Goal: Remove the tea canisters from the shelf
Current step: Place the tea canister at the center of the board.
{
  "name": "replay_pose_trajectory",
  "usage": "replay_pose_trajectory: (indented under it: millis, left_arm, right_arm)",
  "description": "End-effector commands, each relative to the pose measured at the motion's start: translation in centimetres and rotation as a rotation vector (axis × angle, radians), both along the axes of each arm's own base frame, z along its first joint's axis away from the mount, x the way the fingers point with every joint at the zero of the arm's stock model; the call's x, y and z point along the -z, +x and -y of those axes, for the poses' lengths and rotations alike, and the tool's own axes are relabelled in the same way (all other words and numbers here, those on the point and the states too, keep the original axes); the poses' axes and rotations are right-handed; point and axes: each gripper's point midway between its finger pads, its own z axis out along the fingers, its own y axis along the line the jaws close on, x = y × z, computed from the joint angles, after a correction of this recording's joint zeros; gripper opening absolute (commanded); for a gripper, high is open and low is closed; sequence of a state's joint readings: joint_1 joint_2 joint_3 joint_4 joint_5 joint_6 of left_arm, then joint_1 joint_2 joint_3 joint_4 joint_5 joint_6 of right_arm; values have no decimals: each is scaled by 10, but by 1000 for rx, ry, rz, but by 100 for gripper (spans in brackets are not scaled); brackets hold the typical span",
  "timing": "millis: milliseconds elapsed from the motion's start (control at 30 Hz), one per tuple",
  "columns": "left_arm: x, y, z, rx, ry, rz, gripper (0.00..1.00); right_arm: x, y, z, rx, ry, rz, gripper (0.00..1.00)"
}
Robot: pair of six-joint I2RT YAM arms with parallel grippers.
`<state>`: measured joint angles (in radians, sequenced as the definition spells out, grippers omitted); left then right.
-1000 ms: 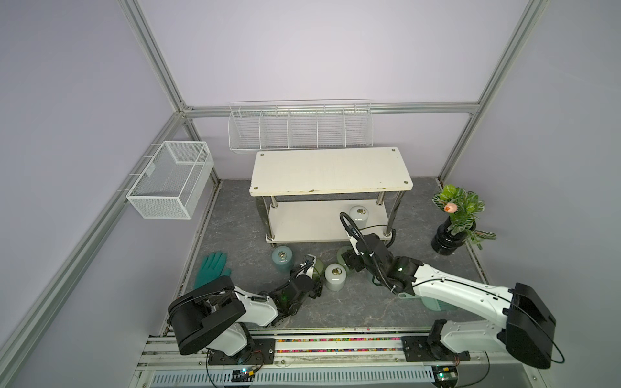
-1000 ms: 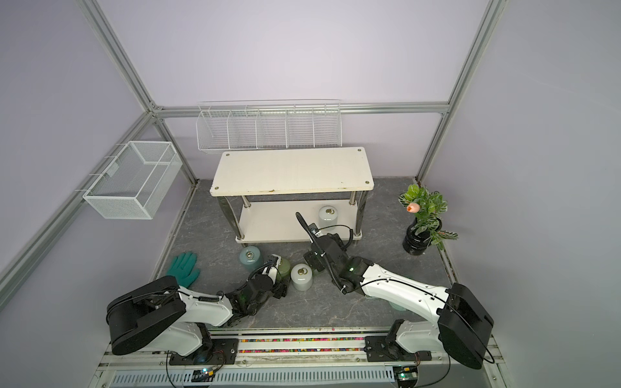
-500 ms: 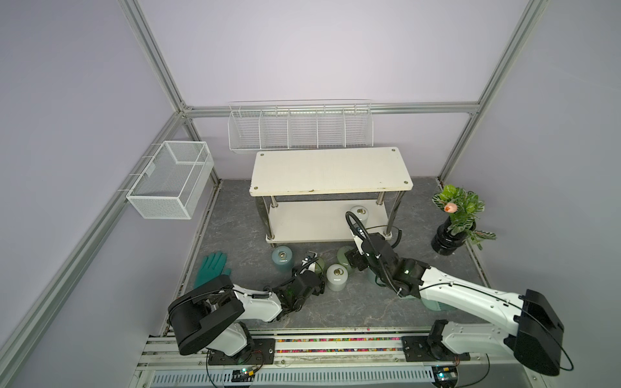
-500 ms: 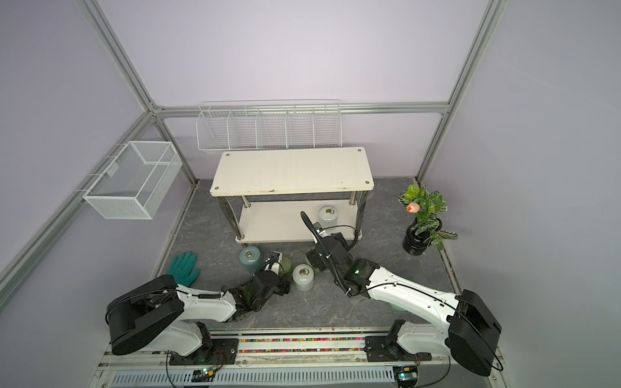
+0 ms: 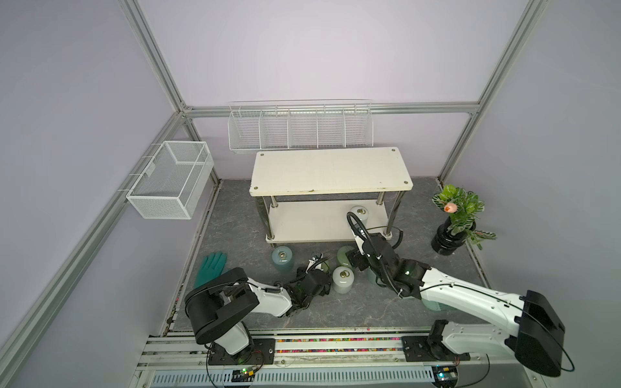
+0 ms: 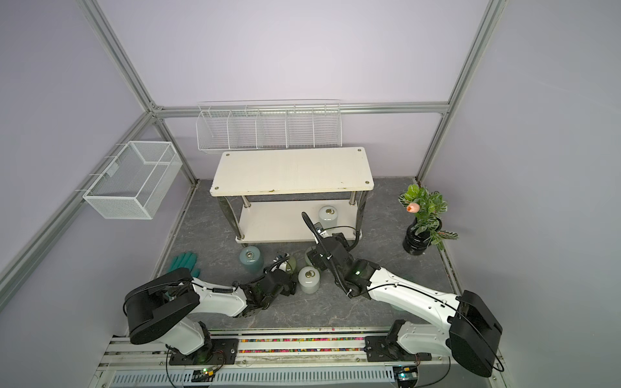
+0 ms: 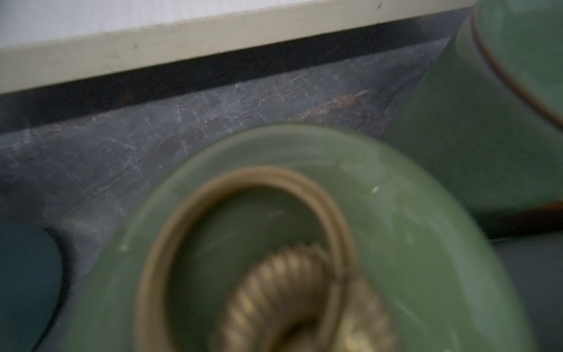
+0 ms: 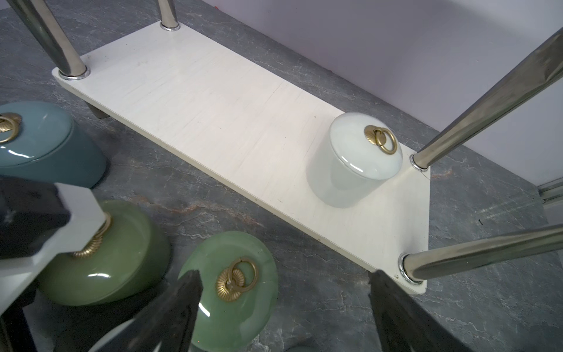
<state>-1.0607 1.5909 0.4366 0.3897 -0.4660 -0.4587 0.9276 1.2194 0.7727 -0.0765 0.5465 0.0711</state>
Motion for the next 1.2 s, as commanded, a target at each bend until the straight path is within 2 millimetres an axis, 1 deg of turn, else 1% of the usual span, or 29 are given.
replay_pose_trajectory:
  millis: [0,100,233,433,533,667,767,967,1167]
  left_arm:
    - [58,-34,-38,14,197,-201,87]
    - [57,-30,-43,-10,212,-187,88]
    - [56,-28,-43,-17,216,-173,90]
    - [52,-28,-47,-22,208,-157,99]
    - [49,-28,-48,-27,198,-148,100]
    - [39,-28,-47,-28,189,-127,99]
    - [29,-28,-42,-20,192,-102,100]
    - [17,-37,-34,2,199,-80,100]
    - [-1,-44,-30,8,178,-43,99]
  right_arm:
    - [-2,1,-2,2,-3,18,89]
    - [1,3,-4,1,-14,9,89]
    - [1,4,-6,-2,-25,1,89]
    - [-5,5,-6,-3,-23,13,89]
    - [-6,6,-8,-6,-25,13,89]
    - [-5,7,-9,-2,-40,1,89]
    - [-5,8,-9,1,-45,-3,89]
    - [0,11,-6,16,-47,-29,89]
    - [4,13,-1,31,-31,-52,89]
